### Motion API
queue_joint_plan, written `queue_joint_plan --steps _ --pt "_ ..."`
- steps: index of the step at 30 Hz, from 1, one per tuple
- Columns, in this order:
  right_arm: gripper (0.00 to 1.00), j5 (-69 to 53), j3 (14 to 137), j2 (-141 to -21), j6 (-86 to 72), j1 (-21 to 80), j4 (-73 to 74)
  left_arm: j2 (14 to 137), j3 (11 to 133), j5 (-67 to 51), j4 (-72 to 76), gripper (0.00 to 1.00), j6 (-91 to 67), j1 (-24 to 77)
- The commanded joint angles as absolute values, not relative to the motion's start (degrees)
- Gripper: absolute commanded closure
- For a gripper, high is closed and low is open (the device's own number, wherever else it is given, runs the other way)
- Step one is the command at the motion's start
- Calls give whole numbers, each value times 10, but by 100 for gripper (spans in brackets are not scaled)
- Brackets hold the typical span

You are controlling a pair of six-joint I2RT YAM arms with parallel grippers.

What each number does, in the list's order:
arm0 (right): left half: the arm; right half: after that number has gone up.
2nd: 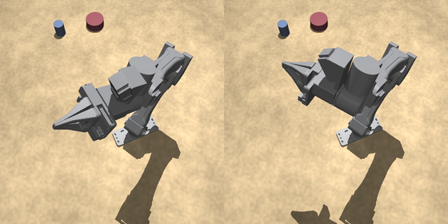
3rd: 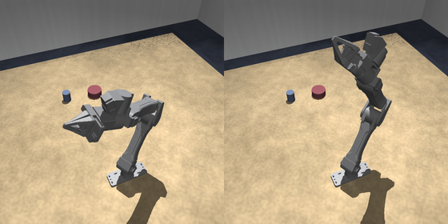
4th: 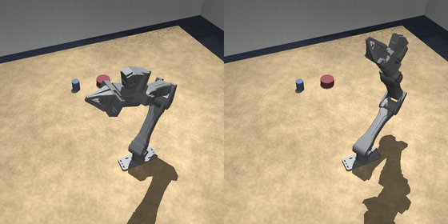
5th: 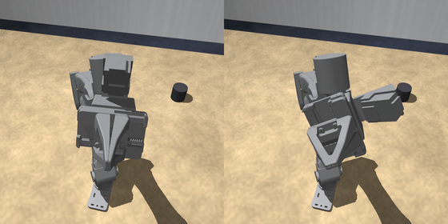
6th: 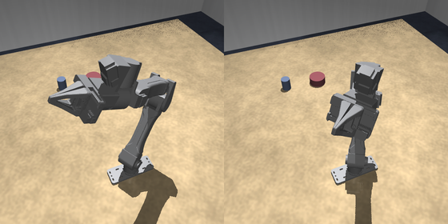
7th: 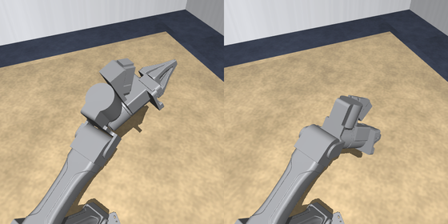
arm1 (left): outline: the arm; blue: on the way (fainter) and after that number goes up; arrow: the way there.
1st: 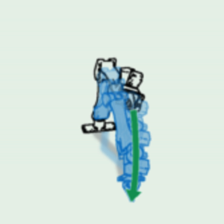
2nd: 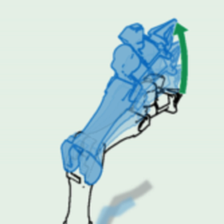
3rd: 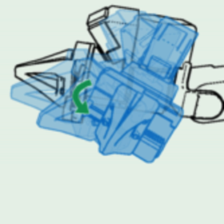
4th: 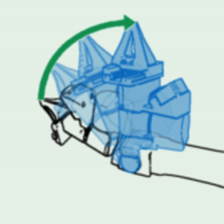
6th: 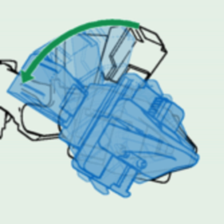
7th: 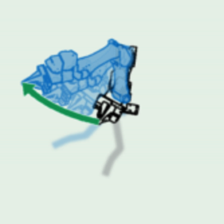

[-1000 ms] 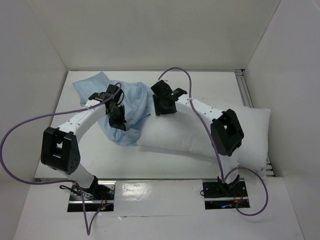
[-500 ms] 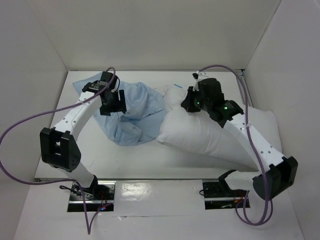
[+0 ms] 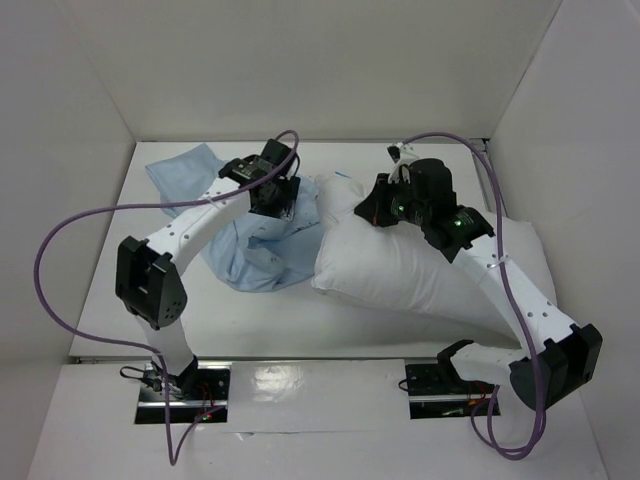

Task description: Put the pillow into the pillowcase

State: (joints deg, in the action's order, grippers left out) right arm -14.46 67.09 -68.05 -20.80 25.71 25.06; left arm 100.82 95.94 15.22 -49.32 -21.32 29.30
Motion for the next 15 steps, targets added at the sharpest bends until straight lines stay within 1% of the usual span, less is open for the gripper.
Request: queue_joint_plan --steps 1,2,5,7,8,10,11,12,13,14,15 --pt "100 -174 693 -664 -229 256 158 1047 978 178 -490 23 -188 299" --pt "100 -180 693 -664 -229 251 158 1058 978 186 -497 16 -193 299" --pt "100 -187 693 -670 -235 250 151 1099 972 192 -497 12 -193 299" --pt "100 -192 693 -670 -241 250 151 1126 967 197 -497 12 -193 299" --pt "100 -199 693 -675 -241 250 145 1135 961 223 -497 12 -199 299" --pt "100 -205 687 -675 -241 250 145 1157 967 262 -503 17 -217 299" --pt "100 -205 682 -675 -246 250 140 1179 975 282 -509 22 -222 299" --pt "100 -205 682 -675 -246 250 140 1188 985 287 -525 33 -232 299" --pt "100 -212 682 -680 -246 250 140 1196 1017 287 -540 79 -242 299" --pt "100 -212 682 -680 -246 250 140 1196 1034 287 -550 97 -250 288" --pt "100 -212 682 -685 -240 250 146 1189 1049 245 -555 100 -250 280"
